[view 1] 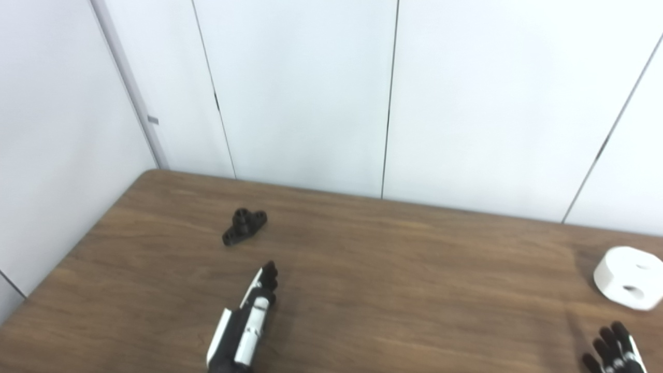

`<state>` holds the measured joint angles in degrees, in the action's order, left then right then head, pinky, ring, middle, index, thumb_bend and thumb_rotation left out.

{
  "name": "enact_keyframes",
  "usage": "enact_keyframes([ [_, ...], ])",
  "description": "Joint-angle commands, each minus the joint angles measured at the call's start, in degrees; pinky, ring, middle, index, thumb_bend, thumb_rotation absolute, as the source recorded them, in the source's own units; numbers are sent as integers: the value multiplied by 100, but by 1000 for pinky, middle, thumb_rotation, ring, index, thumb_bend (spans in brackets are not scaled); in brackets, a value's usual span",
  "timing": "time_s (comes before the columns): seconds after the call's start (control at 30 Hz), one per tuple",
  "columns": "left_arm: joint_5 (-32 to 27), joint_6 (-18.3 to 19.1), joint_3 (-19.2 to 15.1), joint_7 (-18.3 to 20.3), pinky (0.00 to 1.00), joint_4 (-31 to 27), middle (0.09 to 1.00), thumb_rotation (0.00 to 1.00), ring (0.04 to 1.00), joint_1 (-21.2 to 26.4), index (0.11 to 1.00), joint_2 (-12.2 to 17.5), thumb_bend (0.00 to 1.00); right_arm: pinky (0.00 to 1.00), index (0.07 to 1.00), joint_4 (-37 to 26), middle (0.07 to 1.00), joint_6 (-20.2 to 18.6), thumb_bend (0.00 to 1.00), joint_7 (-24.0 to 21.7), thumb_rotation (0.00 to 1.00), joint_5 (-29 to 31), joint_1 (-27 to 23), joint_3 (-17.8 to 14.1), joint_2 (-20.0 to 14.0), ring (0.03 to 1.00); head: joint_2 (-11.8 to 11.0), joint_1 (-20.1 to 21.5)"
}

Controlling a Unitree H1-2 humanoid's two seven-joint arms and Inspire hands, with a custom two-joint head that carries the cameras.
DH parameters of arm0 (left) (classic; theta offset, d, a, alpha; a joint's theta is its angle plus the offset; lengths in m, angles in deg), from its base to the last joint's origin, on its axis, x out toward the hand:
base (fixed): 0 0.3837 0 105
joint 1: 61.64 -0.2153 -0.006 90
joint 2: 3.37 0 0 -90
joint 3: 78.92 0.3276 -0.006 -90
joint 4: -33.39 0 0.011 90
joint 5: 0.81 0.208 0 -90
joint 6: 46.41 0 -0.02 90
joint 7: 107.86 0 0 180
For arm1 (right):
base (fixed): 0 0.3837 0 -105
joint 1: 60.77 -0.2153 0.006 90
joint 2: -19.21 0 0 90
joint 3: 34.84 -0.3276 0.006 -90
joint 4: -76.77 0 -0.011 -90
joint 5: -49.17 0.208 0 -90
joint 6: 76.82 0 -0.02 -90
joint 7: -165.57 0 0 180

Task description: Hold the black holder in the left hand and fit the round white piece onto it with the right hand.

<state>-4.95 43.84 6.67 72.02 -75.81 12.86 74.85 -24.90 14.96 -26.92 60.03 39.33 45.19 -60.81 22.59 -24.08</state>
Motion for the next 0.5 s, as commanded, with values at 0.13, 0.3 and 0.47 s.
enact_keyframes([
  [0.13,176,-415,117,-15,995,-2,979,793,996,-933,986,-175,211,1000,1000,241,1000,297,623,-69,1000,96,336,-34,-216,1000,16,40],
  [0.3,127,-438,100,-22,1000,21,978,746,1000,-922,986,-194,222,1000,1000,247,1000,267,638,-46,1000,71,343,-30,-220,1000,23,131],
  [0.47,411,-344,94,-89,996,-25,973,575,1000,-892,985,-142,327,1000,1000,345,1000,356,644,-52,1000,50,317,-13,-213,1000,51,222],
])
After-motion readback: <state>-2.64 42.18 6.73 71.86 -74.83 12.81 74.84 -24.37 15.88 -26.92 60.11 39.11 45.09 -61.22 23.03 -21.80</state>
